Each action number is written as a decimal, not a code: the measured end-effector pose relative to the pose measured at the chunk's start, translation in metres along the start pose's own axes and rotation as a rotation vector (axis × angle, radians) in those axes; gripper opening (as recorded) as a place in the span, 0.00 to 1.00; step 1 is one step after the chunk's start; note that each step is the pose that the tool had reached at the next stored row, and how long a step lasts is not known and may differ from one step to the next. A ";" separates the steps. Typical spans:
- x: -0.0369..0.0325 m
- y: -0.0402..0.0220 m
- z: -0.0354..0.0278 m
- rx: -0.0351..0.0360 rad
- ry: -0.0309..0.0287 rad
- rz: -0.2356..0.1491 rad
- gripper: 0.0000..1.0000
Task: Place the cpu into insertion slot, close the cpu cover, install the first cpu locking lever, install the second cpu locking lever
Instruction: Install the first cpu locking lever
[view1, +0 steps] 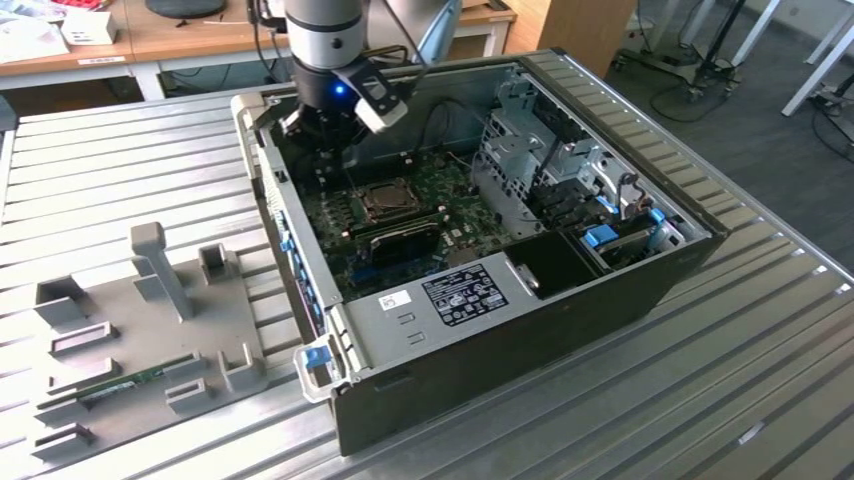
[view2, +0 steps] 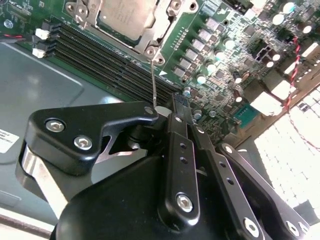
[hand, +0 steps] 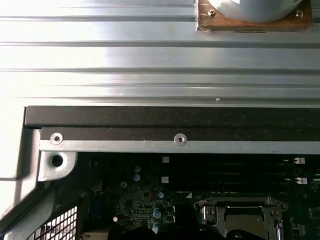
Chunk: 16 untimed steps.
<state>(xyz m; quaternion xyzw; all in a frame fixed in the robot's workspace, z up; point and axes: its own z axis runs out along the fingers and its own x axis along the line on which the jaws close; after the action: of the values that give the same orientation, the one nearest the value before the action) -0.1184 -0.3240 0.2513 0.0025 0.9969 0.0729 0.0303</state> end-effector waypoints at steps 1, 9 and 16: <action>-0.0008 0.0000 0.0001 -0.0048 -0.0001 0.000 0.11; -0.0131 -0.0004 0.0007 -0.0211 0.0001 0.001 0.11; -0.0215 -0.0010 0.0011 -0.0216 0.0001 0.001 0.11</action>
<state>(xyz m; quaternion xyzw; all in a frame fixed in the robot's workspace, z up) -0.0968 -0.3250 0.2514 0.0028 0.9960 0.0836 0.0302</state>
